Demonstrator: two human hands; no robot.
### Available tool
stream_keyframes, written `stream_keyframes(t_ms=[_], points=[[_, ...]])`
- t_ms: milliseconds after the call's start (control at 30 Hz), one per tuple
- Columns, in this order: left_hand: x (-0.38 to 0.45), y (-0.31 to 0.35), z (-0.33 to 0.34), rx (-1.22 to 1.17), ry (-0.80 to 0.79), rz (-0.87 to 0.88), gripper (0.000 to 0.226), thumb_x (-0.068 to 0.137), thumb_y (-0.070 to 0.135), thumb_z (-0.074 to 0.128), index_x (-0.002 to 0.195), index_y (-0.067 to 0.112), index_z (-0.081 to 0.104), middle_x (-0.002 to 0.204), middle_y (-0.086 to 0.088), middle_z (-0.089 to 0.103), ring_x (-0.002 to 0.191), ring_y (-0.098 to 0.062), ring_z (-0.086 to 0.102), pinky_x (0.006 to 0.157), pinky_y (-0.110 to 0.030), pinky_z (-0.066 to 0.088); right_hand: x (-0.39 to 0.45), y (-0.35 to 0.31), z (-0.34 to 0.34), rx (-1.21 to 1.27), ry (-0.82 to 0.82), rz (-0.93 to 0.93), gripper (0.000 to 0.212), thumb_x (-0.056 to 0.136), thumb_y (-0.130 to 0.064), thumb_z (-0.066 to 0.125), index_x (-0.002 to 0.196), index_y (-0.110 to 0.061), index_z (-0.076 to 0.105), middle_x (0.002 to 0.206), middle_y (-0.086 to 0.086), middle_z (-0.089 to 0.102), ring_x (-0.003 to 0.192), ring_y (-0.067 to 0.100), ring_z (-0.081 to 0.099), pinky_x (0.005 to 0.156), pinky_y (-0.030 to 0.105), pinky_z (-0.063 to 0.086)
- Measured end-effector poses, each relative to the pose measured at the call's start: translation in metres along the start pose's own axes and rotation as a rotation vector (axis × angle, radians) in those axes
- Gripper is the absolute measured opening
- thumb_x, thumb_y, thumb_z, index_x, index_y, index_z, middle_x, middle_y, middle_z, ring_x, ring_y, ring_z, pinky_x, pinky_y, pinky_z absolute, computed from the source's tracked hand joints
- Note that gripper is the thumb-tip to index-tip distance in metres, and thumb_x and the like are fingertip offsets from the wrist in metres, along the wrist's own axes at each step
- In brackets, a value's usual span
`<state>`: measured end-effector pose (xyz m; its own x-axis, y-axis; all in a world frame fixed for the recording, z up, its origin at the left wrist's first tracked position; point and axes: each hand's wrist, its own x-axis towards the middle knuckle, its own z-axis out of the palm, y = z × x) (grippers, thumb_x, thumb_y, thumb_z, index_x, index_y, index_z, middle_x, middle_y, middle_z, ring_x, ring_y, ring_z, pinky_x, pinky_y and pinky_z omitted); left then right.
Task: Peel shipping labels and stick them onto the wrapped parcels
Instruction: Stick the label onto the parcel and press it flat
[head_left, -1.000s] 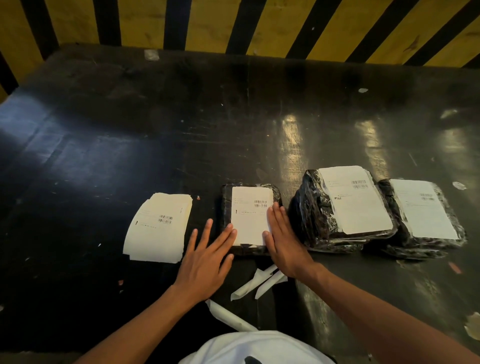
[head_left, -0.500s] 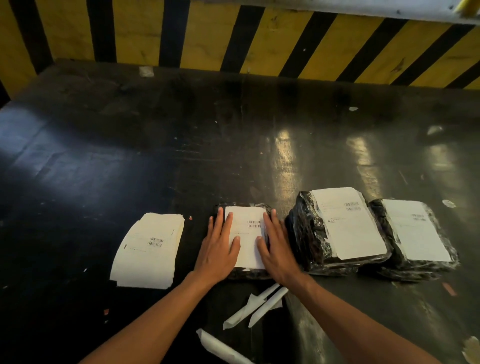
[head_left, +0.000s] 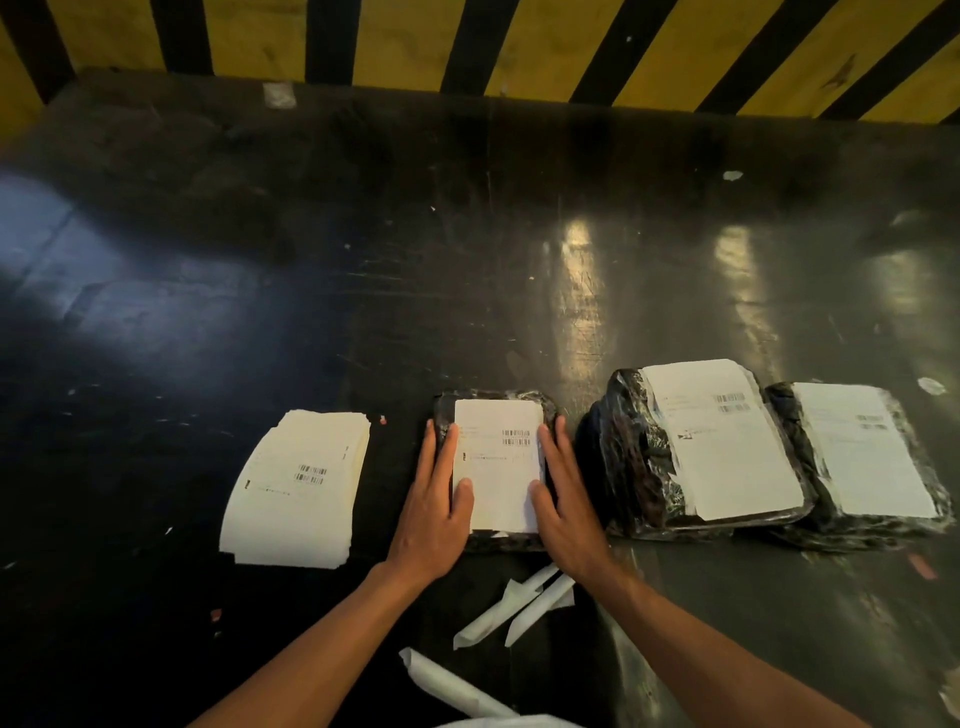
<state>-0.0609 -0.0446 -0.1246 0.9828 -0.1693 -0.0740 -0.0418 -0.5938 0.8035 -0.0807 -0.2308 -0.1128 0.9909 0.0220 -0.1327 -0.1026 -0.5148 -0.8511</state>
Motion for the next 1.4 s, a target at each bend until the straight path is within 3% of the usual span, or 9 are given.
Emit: stream_keyframes(t_ms=[133, 333, 533, 733, 900, 1067, 1167, 1267, 1400], points=[[-0.002, -0.001, 0.001, -0.051, 0.023, 0.024, 0.063, 0.103, 0.031, 0.04, 0.154, 0.04, 0.005, 0.163, 0.018, -0.008, 0.142, -0.007, 0.027, 0.095, -0.023, 0.051, -0.004, 0.002, 0.0, 0.027, -0.004, 0.01, 0.064, 0.104, -0.01, 0.038, 0.158, -0.024, 0.007, 0.163, -0.019, -0.014, 0.148, -0.004, -0.01, 0.12, 0.024, 0.004], [-0.001, 0.001, 0.009, -0.111, 0.08, -0.012, 0.065, 0.101, 0.022, 0.045, 0.155, 0.036, 0.01, 0.164, 0.017, -0.002, 0.14, -0.007, 0.033, 0.089, -0.023, 0.056, -0.001, -0.006, 0.006, 0.019, 0.069, 0.043, 0.065, 0.101, -0.01, 0.043, 0.156, -0.026, 0.014, 0.163, -0.02, -0.006, 0.147, -0.009, -0.003, 0.112, 0.004, 0.008], [0.005, 0.018, 0.003, -0.164, 0.11, -0.089, 0.065, 0.099, 0.017, 0.049, 0.156, 0.027, 0.018, 0.164, 0.007, 0.008, 0.123, -0.006, 0.048, 0.074, -0.017, 0.057, 0.003, -0.02, 0.001, 0.045, 0.134, 0.031, 0.063, 0.099, -0.008, 0.048, 0.154, -0.024, 0.022, 0.163, -0.019, 0.004, 0.145, -0.012, 0.007, 0.114, 0.016, 0.028], [0.011, 0.065, -0.039, -0.215, 0.177, -0.007, 0.063, 0.099, 0.01, 0.048, 0.152, 0.032, 0.022, 0.164, 0.007, 0.01, 0.115, 0.012, 0.045, 0.073, -0.018, 0.058, 0.004, -0.07, -0.027, 0.087, 0.175, -0.053, 0.061, 0.099, -0.004, 0.048, 0.154, -0.016, 0.025, 0.163, -0.014, 0.007, 0.134, -0.028, 0.007, 0.098, -0.004, 0.024], [0.018, 0.119, -0.067, -0.3, 0.231, 0.136, 0.061, 0.098, 0.022, 0.045, 0.151, 0.038, 0.021, 0.163, 0.016, 0.011, 0.13, 0.006, 0.042, 0.082, -0.023, 0.058, 0.007, -0.109, -0.073, 0.1, 0.201, -0.192, 0.062, 0.099, -0.004, 0.048, 0.154, -0.018, 0.023, 0.162, -0.015, 0.005, 0.13, -0.033, 0.006, 0.096, -0.008, 0.018], [0.031, 0.177, -0.058, -0.336, 0.231, 0.179, 0.06, 0.101, 0.008, 0.046, 0.154, 0.023, 0.022, 0.157, 0.016, 0.011, 0.11, 0.034, 0.037, 0.072, -0.008, 0.051, 0.012, -0.122, -0.13, 0.069, 0.274, -0.264, 0.058, 0.1, -0.007, 0.048, 0.153, -0.017, 0.028, 0.163, -0.013, 0.01, 0.125, -0.036, 0.012, 0.092, -0.007, 0.027], [0.038, 0.209, -0.034, -0.343, 0.247, 0.181, 0.061, 0.101, 0.011, 0.047, 0.155, 0.023, 0.021, 0.16, 0.014, 0.011, 0.115, 0.031, 0.036, 0.079, -0.008, 0.051, 0.011, -0.114, -0.171, 0.046, 0.295, -0.278, 0.056, 0.101, -0.01, 0.047, 0.153, -0.019, 0.029, 0.163, -0.015, 0.011, 0.134, -0.026, 0.015, 0.106, 0.012, 0.038], [0.042, 0.243, 0.003, -0.362, 0.227, 0.189, 0.062, 0.101, 0.014, 0.047, 0.155, 0.027, 0.019, 0.163, 0.013, 0.009, 0.122, 0.015, 0.043, 0.086, -0.017, 0.055, 0.002, -0.093, -0.216, 0.029, 0.318, -0.263, 0.055, 0.101, -0.012, 0.047, 0.153, -0.022, 0.031, 0.164, -0.014, 0.013, 0.146, -0.007, 0.017, 0.116, 0.031, 0.035], [0.044, 0.288, 0.068, -0.416, 0.176, 0.17, 0.062, 0.101, 0.013, 0.045, 0.156, 0.024, 0.017, 0.161, 0.013, 0.009, 0.107, 0.017, 0.052, 0.074, -0.019, 0.058, -0.017, -0.061, -0.28, -0.014, 0.328, -0.217, 0.055, 0.099, -0.014, 0.048, 0.152, -0.021, 0.033, 0.163, -0.013, 0.015, 0.148, 0.003, 0.017, 0.116, 0.022, 0.03]])
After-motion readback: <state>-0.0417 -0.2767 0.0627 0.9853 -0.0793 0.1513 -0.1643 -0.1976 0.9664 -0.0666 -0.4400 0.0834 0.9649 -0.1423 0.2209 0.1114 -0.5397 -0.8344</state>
